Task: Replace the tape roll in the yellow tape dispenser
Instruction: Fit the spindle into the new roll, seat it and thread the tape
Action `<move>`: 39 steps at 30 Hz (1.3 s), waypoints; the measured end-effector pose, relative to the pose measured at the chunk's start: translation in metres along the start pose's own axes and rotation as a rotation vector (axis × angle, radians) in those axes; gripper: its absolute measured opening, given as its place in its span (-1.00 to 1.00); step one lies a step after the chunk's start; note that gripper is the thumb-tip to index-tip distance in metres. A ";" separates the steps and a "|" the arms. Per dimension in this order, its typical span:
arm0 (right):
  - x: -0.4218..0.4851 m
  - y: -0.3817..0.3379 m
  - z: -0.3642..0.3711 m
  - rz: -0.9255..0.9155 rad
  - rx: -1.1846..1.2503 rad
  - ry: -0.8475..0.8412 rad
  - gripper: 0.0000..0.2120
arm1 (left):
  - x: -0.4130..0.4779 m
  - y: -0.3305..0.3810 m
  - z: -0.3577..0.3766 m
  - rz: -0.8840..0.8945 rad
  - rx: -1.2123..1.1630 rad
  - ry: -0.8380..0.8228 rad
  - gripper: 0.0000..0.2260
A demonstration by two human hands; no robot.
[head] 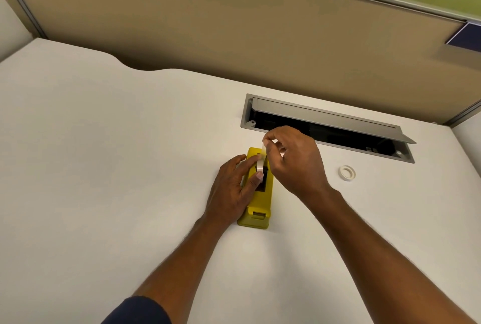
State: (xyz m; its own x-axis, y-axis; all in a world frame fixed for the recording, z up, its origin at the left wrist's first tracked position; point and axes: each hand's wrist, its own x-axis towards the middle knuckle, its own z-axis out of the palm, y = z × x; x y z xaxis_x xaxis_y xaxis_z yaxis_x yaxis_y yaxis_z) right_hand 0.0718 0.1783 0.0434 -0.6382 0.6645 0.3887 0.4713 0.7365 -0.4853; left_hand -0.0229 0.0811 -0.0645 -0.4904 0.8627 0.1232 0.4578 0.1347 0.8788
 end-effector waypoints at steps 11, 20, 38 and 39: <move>-0.001 -0.007 -0.005 -0.029 -0.011 0.017 -0.87 | 0.001 -0.001 0.002 0.001 0.031 -0.004 -0.49; -0.004 -0.008 -0.005 -0.023 0.001 0.073 -0.87 | 0.001 -0.003 0.002 0.022 0.016 0.009 -0.61; -0.011 -0.011 -0.008 -0.070 -0.043 0.139 -0.88 | 0.001 -0.002 0.003 0.018 0.052 0.005 -0.59; -0.011 -0.012 -0.008 -0.069 -0.047 0.150 -0.87 | 0.001 -0.002 0.002 0.016 0.049 0.005 -0.57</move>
State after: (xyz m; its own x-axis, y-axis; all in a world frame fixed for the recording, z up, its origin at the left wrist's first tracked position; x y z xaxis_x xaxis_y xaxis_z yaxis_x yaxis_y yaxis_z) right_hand 0.0783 0.1631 0.0507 -0.5736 0.6212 0.5339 0.4597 0.7836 -0.4179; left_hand -0.0226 0.0830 -0.0671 -0.4864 0.8625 0.1394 0.5016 0.1450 0.8528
